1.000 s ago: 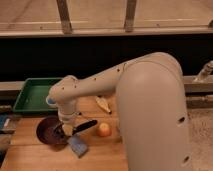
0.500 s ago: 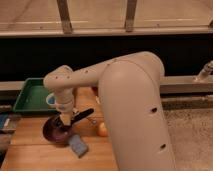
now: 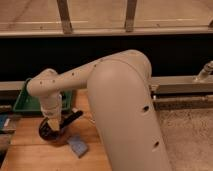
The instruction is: Wipe purple bowl with brush
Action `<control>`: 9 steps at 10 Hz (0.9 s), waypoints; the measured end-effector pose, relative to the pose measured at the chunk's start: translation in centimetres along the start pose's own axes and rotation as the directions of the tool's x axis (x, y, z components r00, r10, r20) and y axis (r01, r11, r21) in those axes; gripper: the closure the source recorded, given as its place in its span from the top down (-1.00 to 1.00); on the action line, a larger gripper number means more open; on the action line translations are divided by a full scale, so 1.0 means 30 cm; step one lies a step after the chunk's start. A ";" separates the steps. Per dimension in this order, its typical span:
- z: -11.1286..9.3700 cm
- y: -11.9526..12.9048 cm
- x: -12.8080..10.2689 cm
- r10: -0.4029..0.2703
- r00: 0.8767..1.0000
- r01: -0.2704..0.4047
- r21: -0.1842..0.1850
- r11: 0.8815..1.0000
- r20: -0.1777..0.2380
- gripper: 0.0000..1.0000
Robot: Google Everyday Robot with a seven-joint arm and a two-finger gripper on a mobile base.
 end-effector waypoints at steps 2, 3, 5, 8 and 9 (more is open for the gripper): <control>0.016 0.077 0.017 0.014 1.000 -0.014 0.001 1.000 0.013 -1.00; 0.017 0.103 0.046 0.031 0.999 -0.031 0.003 1.000 0.018 -1.00; 0.008 0.118 0.148 0.092 0.996 -0.092 0.010 0.996 0.022 -1.00; -0.033 0.028 0.205 0.114 0.993 -0.114 0.027 0.993 0.012 -1.00; -0.049 -0.008 0.181 0.105 0.994 -0.105 0.035 0.994 0.011 -1.00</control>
